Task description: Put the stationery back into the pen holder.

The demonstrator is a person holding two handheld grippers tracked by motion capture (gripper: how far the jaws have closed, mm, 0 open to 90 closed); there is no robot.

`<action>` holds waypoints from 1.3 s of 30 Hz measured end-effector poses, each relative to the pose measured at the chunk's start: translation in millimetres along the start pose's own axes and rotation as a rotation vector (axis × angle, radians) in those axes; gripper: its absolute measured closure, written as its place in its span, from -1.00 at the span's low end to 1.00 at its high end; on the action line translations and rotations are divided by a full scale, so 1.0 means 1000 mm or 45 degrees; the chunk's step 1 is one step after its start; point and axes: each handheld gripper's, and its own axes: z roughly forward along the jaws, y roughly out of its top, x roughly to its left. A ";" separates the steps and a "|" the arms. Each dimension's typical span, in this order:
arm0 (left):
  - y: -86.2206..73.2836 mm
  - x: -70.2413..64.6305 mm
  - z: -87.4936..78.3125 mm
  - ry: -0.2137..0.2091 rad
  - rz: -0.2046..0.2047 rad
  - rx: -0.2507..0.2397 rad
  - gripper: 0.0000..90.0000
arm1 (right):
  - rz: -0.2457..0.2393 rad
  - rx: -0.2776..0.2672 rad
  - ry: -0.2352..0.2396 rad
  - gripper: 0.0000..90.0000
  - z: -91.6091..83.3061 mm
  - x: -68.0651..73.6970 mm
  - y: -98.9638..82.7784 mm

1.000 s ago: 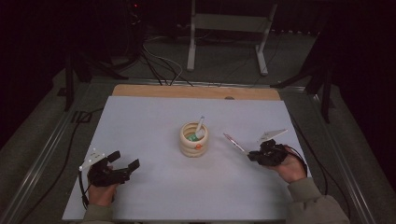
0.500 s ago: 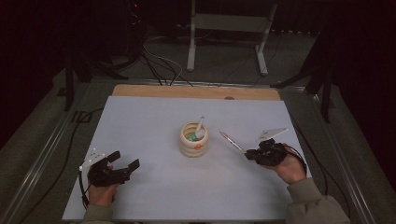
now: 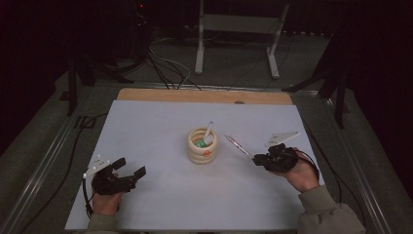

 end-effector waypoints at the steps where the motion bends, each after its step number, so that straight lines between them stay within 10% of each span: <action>1: 0.000 0.000 0.000 0.000 0.000 0.000 -0.99 | -0.005 -0.002 0.002 0.80 -0.001 0.001 0.001; 39: 0.000 0.000 0.001 -0.002 -0.006 0.001 -0.99 | -0.125 -0.012 0.010 0.80 -0.014 0.018 0.049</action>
